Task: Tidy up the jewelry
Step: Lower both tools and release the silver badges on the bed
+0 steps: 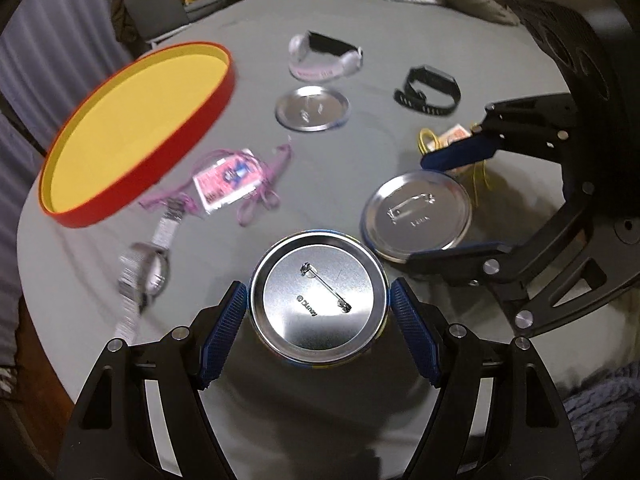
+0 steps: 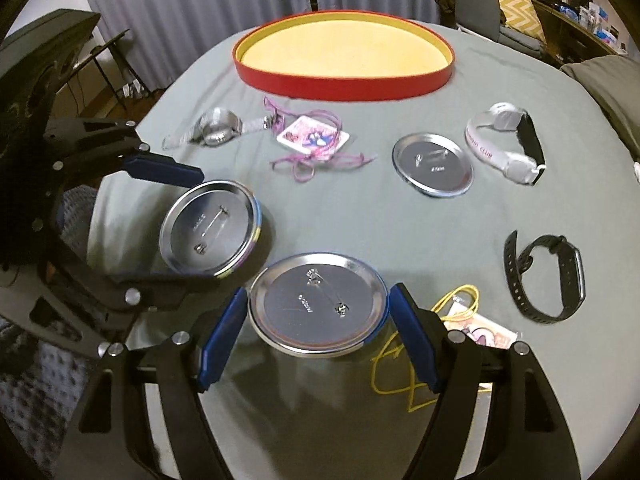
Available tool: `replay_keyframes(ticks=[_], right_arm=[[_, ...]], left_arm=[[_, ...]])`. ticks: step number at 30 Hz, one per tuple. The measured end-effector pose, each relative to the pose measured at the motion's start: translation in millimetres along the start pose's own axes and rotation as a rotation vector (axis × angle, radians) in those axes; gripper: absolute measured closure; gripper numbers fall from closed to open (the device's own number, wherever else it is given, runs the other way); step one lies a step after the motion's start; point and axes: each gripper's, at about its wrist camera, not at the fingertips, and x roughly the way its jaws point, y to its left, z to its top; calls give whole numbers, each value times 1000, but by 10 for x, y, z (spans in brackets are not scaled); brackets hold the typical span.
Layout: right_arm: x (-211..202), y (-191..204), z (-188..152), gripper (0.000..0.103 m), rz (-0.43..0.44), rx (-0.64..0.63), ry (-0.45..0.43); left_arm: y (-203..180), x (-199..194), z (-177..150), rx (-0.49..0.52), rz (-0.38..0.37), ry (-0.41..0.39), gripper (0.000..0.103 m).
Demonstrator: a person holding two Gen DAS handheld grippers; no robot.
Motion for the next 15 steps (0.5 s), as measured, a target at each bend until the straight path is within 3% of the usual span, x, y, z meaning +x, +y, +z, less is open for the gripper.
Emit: replay_keyframes(ticks=[5,15], right_arm=[[139,15,-108,34,-7,-16,29],[169,9,-143,33,-2,-25,34]], left_arm=[[-104,185,-114,14,8,51,31],[-108,274,-134,9,5,70,30]])
